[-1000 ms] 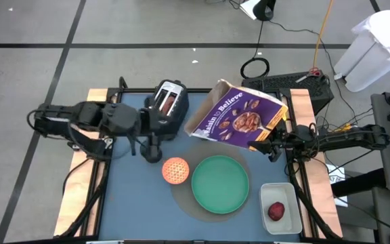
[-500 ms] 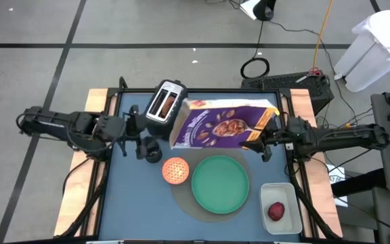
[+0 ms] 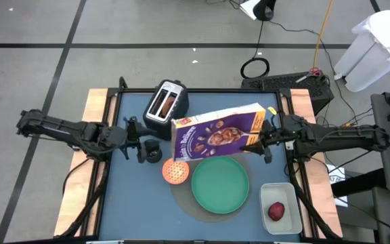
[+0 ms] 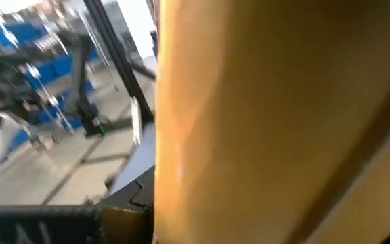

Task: Arrange a breakfast setting
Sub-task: Pour the cereal into the orange bowl

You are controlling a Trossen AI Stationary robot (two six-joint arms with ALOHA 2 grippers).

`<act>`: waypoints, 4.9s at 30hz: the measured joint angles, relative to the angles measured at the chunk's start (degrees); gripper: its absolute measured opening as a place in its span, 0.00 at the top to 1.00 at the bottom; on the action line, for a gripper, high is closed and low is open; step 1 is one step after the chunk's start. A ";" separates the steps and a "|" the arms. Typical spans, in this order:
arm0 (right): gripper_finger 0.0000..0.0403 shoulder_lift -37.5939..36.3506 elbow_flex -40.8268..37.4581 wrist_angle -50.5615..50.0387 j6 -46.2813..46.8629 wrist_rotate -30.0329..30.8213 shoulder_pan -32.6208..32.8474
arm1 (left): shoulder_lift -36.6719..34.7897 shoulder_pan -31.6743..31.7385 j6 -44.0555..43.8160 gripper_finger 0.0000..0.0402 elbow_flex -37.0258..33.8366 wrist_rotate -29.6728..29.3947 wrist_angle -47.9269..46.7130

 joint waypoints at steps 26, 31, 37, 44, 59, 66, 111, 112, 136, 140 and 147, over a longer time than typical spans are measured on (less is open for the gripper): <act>0.55 0.25 -0.09 -6.40 -8.83 0.13 -0.04 | 5.96 0.04 11.08 0.45 -0.56 -0.09 26.37; 0.56 0.25 -0.09 -7.18 -8.79 0.18 -0.04 | 6.33 0.04 11.47 0.45 -0.56 0.65 26.31; 0.55 0.25 -0.09 -9.32 -8.68 1.11 -0.04 | 6.12 -0.04 11.13 0.45 -0.56 4.78 26.08; 0.56 0.27 -0.09 -9.83 -8.68 2.10 -0.04 | 6.14 -0.04 9.49 0.45 -0.56 6.62 26.20; 0.55 0.27 -0.09 -9.60 -8.66 2.10 -0.06 | 6.45 0.40 11.84 0.45 -0.47 5.62 38.99; 0.55 0.25 -0.11 -8.75 -8.54 2.10 -0.06 | 9.98 0.90 17.83 0.45 -0.45 5.62 45.19; 0.56 8.03 -0.31 0.04 -10.31 3.20 -0.08 | 12.20 -3.63 11.13 0.99 -0.43 5.99 13.38; 0.56 8.17 -0.31 0.14 -10.30 3.19 -0.08 | 12.24 -3.91 10.62 0.99 -0.43 5.96 12.99; 0.56 9.74 -0.17 6.66 -11.16 3.24 -0.08 | 12.24 -6.58 3.50 0.99 -0.47 5.99 9.62; 0.56 9.93 -0.17 7.22 -11.22 3.32 -0.08 | 12.24 -6.58 3.48 0.99 -0.47 5.99 9.54; 0.56 9.93 -0.17 8.78 -11.21 3.37 -0.10 | 12.24 -6.60 3.50 0.99 -0.47 6.03 9.51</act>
